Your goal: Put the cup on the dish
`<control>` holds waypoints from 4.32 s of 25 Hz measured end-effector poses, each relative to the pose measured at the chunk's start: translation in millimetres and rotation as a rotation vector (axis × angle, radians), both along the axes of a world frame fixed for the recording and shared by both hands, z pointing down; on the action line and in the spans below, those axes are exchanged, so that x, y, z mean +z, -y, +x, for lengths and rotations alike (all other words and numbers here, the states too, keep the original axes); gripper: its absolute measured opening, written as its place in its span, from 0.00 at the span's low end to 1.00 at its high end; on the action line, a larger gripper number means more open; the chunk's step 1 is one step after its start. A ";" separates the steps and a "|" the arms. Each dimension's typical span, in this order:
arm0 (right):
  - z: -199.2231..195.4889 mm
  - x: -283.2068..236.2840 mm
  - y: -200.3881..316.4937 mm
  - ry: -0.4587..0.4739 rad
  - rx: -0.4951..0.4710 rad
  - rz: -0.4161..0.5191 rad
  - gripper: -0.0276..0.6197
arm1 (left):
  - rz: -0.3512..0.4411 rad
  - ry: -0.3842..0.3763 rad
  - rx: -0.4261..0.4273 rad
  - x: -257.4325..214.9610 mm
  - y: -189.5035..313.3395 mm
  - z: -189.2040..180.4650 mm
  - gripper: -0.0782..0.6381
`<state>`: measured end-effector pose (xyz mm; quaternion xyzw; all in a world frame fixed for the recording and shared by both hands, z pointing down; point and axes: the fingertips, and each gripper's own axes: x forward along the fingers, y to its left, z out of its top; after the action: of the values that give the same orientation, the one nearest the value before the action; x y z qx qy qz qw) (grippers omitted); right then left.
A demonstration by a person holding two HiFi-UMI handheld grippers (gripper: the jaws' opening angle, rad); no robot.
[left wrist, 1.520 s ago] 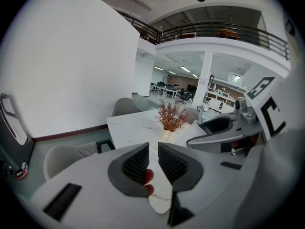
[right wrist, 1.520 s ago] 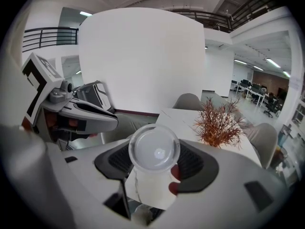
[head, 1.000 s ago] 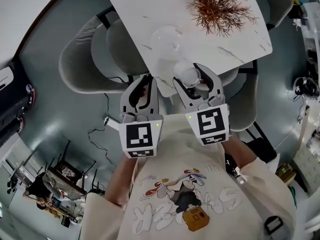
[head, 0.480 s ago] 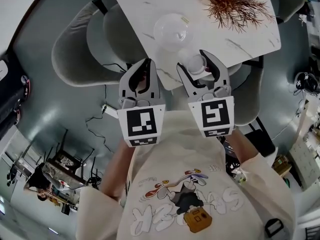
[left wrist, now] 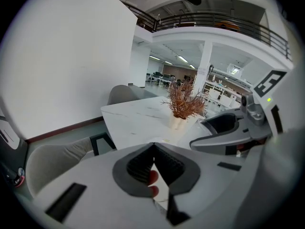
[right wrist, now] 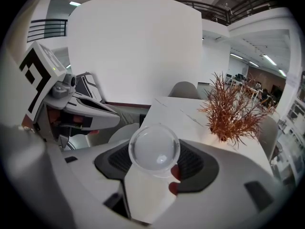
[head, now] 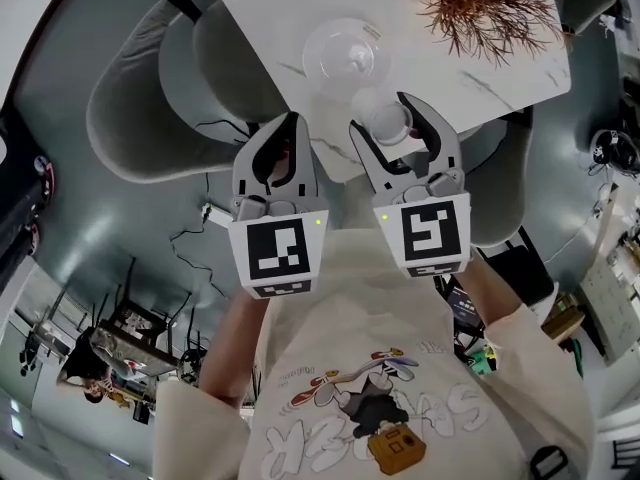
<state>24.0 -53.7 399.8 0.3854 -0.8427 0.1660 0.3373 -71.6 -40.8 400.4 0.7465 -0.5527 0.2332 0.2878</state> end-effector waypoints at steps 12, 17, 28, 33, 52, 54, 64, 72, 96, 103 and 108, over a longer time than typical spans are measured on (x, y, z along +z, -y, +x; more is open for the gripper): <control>-7.2 21.0 12.4 -0.029 -0.029 -0.019 0.46 | -0.034 -0.013 0.036 30.5 8.4 4.7 0.12; -6.6 31.0 16.1 -0.035 -0.020 -0.028 0.46 | -0.054 -0.032 0.046 40.6 8.3 8.5 0.12; -7.4 53.9 26.2 -0.061 -0.022 -0.041 0.46 | -0.085 -0.060 0.043 65.8 19.3 7.6 0.12; -6.7 65.9 31.5 -0.082 -0.045 -0.045 0.46 | -0.102 -0.062 0.046 82.5 20.6 7.2 0.12; -8.5 105.6 51.3 -0.089 -0.036 -0.074 0.46 | -0.146 -0.075 0.039 123.7 37.1 7.6 0.12; -8.2 108.6 51.4 -0.093 -0.032 -0.081 0.46 | -0.148 -0.080 0.037 126.1 38.0 7.7 0.12; -12.0 118.5 53.2 -0.122 -0.041 -0.085 0.46 | -0.151 -0.093 0.034 131.8 40.6 5.1 0.12; -15.9 118.6 58.2 -0.118 -0.026 -0.064 0.46 | -0.147 -0.091 0.020 130.3 38.4 -3.6 0.12; -16.9 91.9 47.2 -0.044 -0.009 -0.106 0.46 | -0.063 -0.055 0.006 81.4 38.2 -11.8 0.12; -20.6 70.5 45.1 -0.063 -0.053 -0.084 0.46 | -0.036 -0.040 0.000 59.5 33.9 -13.7 0.12; -23.4 56.0 43.1 -0.055 -0.073 -0.069 0.46 | -0.016 -0.032 -0.017 42.5 31.2 -15.1 0.12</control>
<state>0.5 -96.9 455.8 0.3469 -0.8405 0.1720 0.3791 -86.7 -71.9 442.9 0.7432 -0.5523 0.2231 0.3047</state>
